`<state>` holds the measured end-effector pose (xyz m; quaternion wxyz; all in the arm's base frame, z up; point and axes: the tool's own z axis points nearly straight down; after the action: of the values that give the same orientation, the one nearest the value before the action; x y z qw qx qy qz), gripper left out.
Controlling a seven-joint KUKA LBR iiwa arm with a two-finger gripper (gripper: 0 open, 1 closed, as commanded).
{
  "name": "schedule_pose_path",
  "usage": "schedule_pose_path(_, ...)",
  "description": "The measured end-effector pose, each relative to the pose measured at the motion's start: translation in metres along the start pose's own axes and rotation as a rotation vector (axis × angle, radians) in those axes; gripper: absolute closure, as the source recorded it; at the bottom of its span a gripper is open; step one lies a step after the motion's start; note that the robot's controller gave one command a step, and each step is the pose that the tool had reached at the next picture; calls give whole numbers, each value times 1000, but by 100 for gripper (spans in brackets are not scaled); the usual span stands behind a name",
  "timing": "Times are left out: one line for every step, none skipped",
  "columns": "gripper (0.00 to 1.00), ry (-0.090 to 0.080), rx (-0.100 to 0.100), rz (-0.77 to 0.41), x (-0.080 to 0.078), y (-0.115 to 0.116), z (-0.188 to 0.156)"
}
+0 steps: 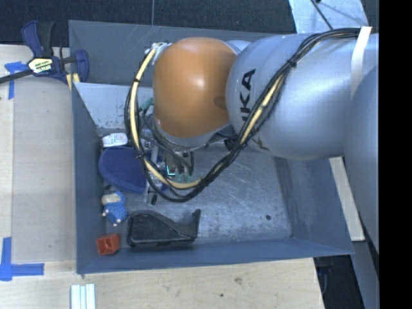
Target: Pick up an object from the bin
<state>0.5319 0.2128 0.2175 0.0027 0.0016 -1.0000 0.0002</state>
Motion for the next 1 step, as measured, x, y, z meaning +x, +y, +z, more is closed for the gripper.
schedule_pose_path(0,-2,1,-318,33,12,87)
